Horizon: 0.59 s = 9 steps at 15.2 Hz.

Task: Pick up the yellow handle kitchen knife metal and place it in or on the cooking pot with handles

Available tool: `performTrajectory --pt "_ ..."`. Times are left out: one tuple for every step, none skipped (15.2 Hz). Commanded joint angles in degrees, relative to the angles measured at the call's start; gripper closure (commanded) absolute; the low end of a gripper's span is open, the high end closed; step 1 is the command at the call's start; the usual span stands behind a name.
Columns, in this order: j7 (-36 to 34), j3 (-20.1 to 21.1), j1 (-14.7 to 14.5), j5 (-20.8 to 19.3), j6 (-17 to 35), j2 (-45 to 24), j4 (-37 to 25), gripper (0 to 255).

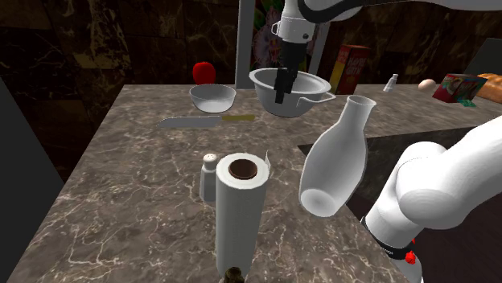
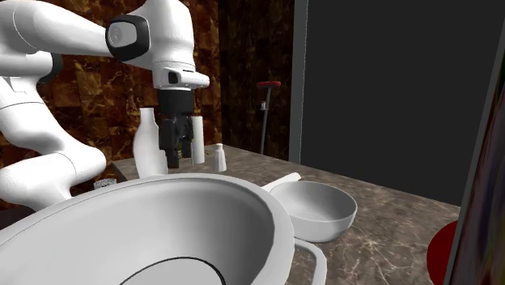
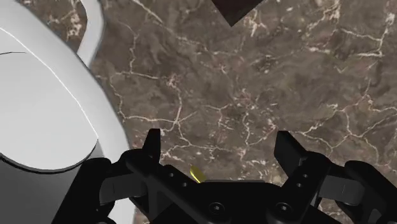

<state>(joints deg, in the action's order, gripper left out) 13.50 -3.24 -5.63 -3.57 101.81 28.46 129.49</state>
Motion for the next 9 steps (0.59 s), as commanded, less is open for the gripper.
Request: performTrajectory --pt "3.48 -0.17 -1.39 0.21 2.23 -4.37 -2.32 0" --pt "5.25 -0.27 -1.96 0.34 3.14 -6.43 -3.53 0" --pt "6.99 -0.35 -2.55 0.49 3.98 -8.47 -4.79 0" --pt "8.73 -0.36 -3.09 0.67 4.77 -10.5 -6.09 0" --pt "10.46 -0.34 -3.63 0.86 5.48 -12.5 -7.42 0" --pt "12.16 -0.28 -4.14 1.06 6.14 -14.47 -8.79 0" --pt "13.85 -0.18 -4.64 1.26 6.74 -16.42 -10.19 0" --pt "15.53 -0.03 -5.12 1.47 7.29 -18.35 -11.62 0" --pt "17.17 0.14 -5.59 1.68 7.77 -20.25 -13.07 0"
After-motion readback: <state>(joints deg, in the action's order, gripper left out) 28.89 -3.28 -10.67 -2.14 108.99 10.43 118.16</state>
